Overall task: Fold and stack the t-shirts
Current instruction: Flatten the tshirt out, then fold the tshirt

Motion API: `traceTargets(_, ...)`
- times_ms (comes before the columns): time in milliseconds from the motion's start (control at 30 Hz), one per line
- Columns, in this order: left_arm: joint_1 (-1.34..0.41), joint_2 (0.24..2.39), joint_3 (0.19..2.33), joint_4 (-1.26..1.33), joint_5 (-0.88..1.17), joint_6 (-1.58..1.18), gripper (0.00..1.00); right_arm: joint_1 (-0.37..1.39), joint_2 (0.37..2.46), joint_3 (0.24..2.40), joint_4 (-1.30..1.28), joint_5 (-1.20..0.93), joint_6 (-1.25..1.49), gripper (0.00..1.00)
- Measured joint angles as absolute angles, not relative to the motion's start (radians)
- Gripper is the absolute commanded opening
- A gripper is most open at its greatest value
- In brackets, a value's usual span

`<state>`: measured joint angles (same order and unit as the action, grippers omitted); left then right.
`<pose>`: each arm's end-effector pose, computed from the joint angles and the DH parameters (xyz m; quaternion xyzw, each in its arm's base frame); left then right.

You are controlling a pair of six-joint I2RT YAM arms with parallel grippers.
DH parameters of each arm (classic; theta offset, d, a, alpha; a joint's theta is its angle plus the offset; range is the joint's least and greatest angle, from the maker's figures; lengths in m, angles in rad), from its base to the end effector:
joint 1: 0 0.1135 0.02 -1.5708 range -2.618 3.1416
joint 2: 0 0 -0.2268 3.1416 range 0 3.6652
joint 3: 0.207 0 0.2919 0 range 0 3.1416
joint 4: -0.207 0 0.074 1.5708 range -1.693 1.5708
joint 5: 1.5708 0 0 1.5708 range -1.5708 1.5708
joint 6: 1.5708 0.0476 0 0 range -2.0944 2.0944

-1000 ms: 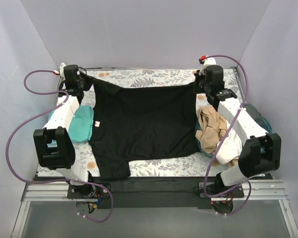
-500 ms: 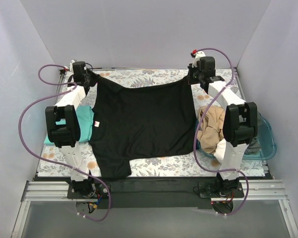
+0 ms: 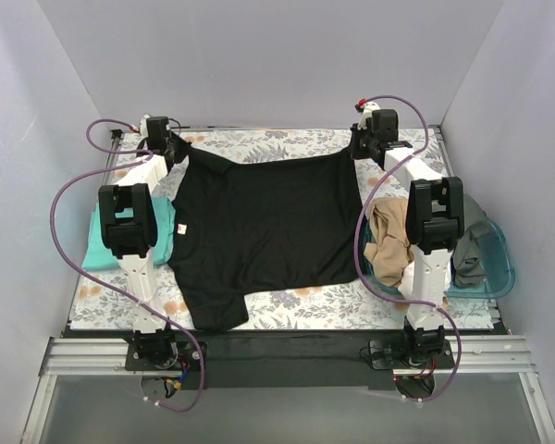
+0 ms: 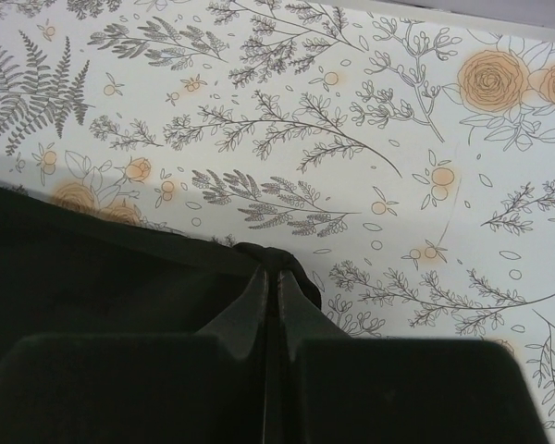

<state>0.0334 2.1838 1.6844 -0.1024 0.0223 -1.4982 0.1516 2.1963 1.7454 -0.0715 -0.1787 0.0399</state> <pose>0.5300 0.0166 0.1460 -0.6096 0.6414 -0.3188 0.3397 0.5333 0.0900 0.1666 -0.0927 0.8584 0.1246 0.4889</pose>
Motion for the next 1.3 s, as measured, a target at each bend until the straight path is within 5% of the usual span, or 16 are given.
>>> traceTargets(600, -0.102, 1.658, 1.273, -0.290, -0.239, -1.636, 0.00, 0.151, 2.000, 1.579, -0.076, -0.220, 0.020, 0.01)
traceTargets(1300, -0.234, 1.336, 0.973, -0.554, -0.382, -1.867, 0.00, 0.151, 1.854, 1.385, -0.132, -0.209, -0.052, 0.01)
